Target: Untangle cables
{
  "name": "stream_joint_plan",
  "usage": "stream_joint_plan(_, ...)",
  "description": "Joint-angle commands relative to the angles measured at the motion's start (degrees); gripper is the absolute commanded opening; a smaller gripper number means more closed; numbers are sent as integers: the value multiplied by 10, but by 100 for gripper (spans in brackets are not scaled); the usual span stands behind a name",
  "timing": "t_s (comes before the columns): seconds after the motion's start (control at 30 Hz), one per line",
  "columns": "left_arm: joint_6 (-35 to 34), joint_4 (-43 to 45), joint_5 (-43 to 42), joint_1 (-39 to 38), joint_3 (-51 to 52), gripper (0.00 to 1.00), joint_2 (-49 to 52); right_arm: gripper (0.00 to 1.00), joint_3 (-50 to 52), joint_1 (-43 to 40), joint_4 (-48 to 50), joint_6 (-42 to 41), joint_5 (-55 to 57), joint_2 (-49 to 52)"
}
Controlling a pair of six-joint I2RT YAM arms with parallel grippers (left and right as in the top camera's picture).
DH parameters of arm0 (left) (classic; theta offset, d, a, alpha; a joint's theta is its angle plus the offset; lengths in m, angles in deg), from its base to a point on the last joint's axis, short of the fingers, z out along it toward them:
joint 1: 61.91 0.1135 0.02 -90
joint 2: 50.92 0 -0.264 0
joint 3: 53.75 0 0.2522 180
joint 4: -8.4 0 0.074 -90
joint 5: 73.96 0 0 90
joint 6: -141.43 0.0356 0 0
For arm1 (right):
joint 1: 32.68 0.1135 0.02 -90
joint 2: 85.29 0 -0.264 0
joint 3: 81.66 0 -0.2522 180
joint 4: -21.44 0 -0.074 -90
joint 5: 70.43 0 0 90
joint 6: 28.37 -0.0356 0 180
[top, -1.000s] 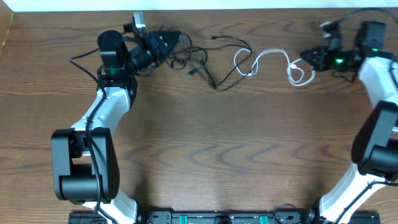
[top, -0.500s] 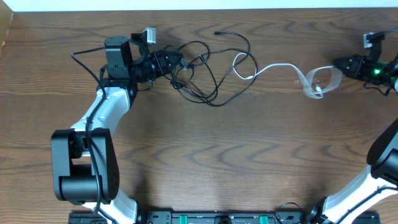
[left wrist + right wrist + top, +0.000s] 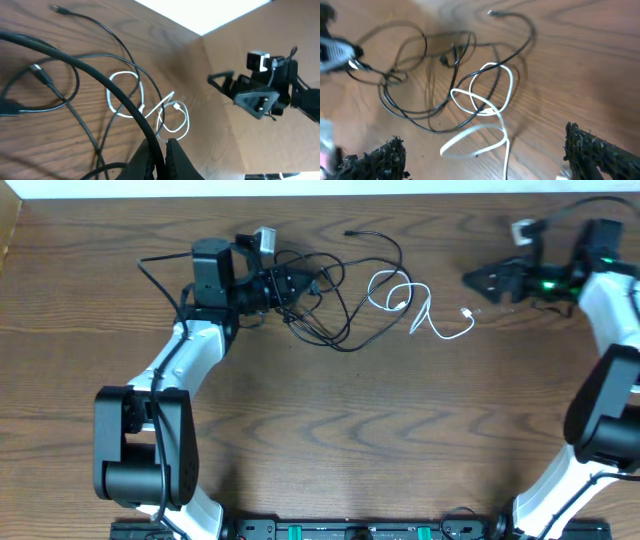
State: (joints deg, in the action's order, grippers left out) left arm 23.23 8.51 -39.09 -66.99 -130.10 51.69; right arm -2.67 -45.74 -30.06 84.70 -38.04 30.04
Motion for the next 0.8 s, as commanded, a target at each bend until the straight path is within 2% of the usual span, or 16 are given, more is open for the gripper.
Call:
stream_joint_plan(0.0,14,1,-1,-7,-7,9,-16,99,0,50,14,49,94,-18)
stream_joint_plan(0.17,14,-2,-1,-11,-7,9,-16,99,0,118,57,28,233,-17)
stream_joint_plan(0.3,14,-2,-1,-11,-7,10,-16,99,0,154,105,-17,295,-17)
stream_joint_plan(0.5,14,-2,-1,-11,-7,11,-16,99,0,178,121,-5,294,-17)
stream_joint_plan(0.63,14,-2,-1,-11,-7,11,-16,99,0,182,89,6,292,-16)
stream_joint_plan(0.77,16,-2,4,-11,-7,11,-16,99,0,182,45,38,239,-16)
